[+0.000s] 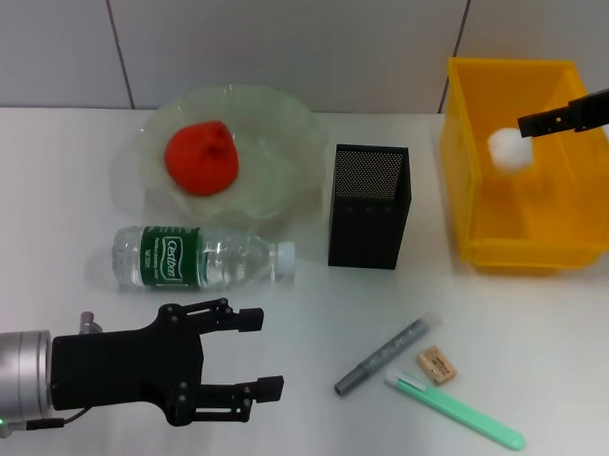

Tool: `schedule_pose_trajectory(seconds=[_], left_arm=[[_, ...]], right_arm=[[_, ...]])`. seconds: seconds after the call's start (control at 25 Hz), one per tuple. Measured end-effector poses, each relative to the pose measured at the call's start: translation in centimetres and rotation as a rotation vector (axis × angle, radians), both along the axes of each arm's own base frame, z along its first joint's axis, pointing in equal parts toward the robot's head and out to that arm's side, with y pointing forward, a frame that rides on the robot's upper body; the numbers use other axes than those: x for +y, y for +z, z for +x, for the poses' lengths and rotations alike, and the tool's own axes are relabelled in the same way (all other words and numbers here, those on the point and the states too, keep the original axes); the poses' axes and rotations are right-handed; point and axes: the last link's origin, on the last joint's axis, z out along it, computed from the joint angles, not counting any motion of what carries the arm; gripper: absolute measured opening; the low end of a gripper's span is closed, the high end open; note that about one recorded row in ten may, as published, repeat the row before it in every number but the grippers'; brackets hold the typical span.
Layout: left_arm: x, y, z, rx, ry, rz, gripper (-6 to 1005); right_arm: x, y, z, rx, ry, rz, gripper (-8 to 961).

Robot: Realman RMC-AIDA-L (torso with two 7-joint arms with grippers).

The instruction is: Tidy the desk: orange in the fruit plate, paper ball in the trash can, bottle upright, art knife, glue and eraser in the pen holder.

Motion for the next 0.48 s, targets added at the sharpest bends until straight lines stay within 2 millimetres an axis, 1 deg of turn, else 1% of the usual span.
schedule_pose_trajectory(seconds=[0.16,0.36,0.44,0.48], left_arm=[[0.0,0.0,0.0,0.001,-0.005,0.006,819],[0.0,0.1,0.1,-0.004,-0.013,0.003,819],[-0.1,0.2,0.0,-0.007,-0.015,0.007,819],[-0.1,0.2,0.0,-0.007,-0.015,0.007,819]], right_arm=[[0.0,-0.2,-0.1,0.022,0.010,0.026,743],[-0.2,-0.2,-0.9,0.109,0.093,0.072,806],[-1.2,0.2,-1.6,0.257,0.256,0.108,826],[-1.2,0.2,-1.6,0.257,0.256,0.108,825]])
